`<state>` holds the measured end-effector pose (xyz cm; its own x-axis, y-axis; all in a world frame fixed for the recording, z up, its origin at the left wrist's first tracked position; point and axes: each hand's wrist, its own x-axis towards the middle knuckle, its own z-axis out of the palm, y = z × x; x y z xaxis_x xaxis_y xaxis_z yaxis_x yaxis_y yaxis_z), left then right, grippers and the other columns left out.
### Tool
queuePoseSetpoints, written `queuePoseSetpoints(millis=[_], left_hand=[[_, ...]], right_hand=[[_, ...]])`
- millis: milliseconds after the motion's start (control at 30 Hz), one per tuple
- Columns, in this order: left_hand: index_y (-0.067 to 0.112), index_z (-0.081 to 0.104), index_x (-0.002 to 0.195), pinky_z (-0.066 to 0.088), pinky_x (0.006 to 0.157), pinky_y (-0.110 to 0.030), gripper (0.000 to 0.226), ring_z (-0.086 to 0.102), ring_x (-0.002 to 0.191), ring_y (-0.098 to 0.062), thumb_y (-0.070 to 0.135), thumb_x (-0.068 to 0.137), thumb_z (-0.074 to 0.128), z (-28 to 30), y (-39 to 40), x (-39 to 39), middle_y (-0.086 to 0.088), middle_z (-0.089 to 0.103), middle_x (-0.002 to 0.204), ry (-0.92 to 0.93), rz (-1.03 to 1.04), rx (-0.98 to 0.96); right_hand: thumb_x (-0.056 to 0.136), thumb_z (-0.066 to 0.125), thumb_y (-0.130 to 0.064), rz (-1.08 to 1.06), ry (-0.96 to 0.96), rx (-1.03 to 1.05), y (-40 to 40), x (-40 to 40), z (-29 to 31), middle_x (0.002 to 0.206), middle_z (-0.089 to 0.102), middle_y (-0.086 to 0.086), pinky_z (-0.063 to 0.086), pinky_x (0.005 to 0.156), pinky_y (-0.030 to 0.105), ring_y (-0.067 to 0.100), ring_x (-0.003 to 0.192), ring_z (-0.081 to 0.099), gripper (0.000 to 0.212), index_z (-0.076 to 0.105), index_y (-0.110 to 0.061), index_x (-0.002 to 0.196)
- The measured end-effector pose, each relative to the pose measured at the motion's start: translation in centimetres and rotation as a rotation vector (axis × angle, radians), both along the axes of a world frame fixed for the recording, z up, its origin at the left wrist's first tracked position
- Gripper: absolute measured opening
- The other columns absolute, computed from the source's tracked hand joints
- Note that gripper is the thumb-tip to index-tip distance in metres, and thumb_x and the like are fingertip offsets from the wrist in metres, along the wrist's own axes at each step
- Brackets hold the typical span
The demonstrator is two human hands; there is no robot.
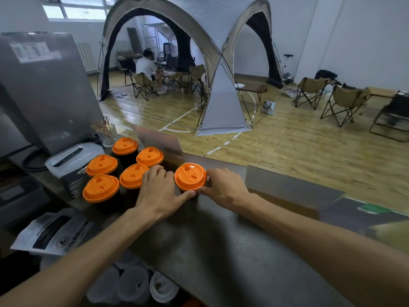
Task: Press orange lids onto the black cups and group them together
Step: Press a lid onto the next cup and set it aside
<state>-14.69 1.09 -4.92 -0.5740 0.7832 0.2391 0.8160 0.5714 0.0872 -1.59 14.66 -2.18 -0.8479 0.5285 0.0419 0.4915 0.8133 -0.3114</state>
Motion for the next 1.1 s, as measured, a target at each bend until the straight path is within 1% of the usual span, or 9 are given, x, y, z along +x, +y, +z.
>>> queuePoseSetpoints(millis=[100,200,300,433,600,667,800,933,1100], left_hand=[[0.020,0.061,0.108,0.043,0.093,-0.035,0.082,0.051,0.109,-0.018,0.091,0.072,0.040,0.3,-0.4,4.1,-0.002,0.062,0.111,-0.029,-0.059,0.000],[0.025,0.057,0.107,0.043,0.087,-0.032,0.082,0.049,0.099,-0.013,0.095,0.069,0.037,0.1,0.4,8.9,0.004,0.058,0.105,-0.095,-0.132,-0.018],[0.029,0.053,0.111,0.041,0.089,-0.030,0.080,0.048,0.098,-0.010,0.095,0.069,0.037,-0.4,2.2,14.7,0.009,0.054,0.107,-0.143,-0.261,-0.032],[0.030,0.051,0.121,0.038,0.091,-0.024,0.075,0.047,0.102,-0.006,0.088,0.073,0.047,-0.9,5.7,23.3,0.010,0.053,0.116,-0.209,-0.445,-0.051],[0.029,0.053,0.121,0.038,0.087,-0.025,0.073,0.046,0.098,-0.006,0.086,0.076,0.047,-1.1,10.0,33.1,0.010,0.054,0.114,-0.199,-0.665,-0.076],[0.029,0.054,0.121,0.041,0.091,-0.027,0.073,0.048,0.099,-0.008,0.086,0.076,0.047,-1.1,11.2,36.3,0.008,0.055,0.114,-0.196,-0.724,-0.082],[0.027,0.054,0.122,0.043,0.095,-0.031,0.071,0.050,0.102,-0.011,0.083,0.078,0.050,-0.9,12.4,41.0,0.007,0.055,0.114,-0.196,-0.803,-0.089],[0.028,0.053,0.122,0.042,0.094,-0.030,0.068,0.049,0.102,-0.010,0.080,0.079,0.049,-1.1,12.9,42.8,0.007,0.055,0.116,-0.180,-0.855,-0.105],[0.030,0.046,0.131,0.041,0.100,-0.034,0.085,0.050,0.110,-0.011,0.092,0.073,0.038,-1.6,13.2,43.1,0.008,0.054,0.125,-0.217,-0.841,-0.194]], right_hand=[[0.088,0.067,-0.054,-0.063,0.039,-0.014,-1.6,5.5,0.3,0.097,0.071,-0.001,0.043,0.063,0.029,0.016,0.077,0.060,0.035,0.065,-0.022,0.099],[0.086,0.065,-0.059,-0.168,0.063,-0.040,-2.1,11.7,-0.6,0.103,0.070,-0.004,0.052,0.073,0.029,0.013,0.083,0.062,0.040,0.064,-0.024,0.105],[0.083,0.064,-0.065,-0.272,0.090,-0.054,-1.7,19.0,-1.7,0.109,0.071,-0.009,0.056,0.084,0.035,0.012,0.094,0.065,0.046,0.064,-0.029,0.112],[0.086,0.062,-0.063,-0.402,0.078,-0.038,-0.7,29.6,-1.8,0.114,0.070,-0.011,0.055,0.088,0.032,0.008,0.100,0.064,0.046,0.065,-0.031,0.119],[0.088,0.060,-0.061,-0.564,0.028,0.001,-0.4,40.7,-0.9,0.111,0.070,-0.013,0.050,0.085,0.021,0.003,0.095,0.062,0.041,0.065,-0.034,0.118],[0.088,0.059,-0.062,-0.630,-0.001,0.026,-0.5,43.9,-0.9,0.108,0.070,-0.011,0.051,0.084,0.023,0.004,0.092,0.062,0.041,0.065,-0.032,0.115],[0.088,0.059,-0.063,-0.731,-0.027,0.026,-0.8,48.4,-1.2,0.106,0.069,-0.010,0.053,0.084,0.026,0.004,0.091,0.062,0.042,0.064,-0.031,0.114],[0.086,0.059,-0.066,-0.764,-0.057,0.014,-1.1,50.3,-1.8,0.104,0.070,-0.010,0.054,0.082,0.030,0.006,0.091,0.063,0.041,0.064,-0.033,0.108],[0.088,0.062,-0.059,-0.729,-0.058,-0.076,-1.0,51.0,-1.8,0.112,0.068,-0.011,0.053,0.085,0.027,0.005,0.098,0.063,0.042,0.063,-0.032,0.120]])
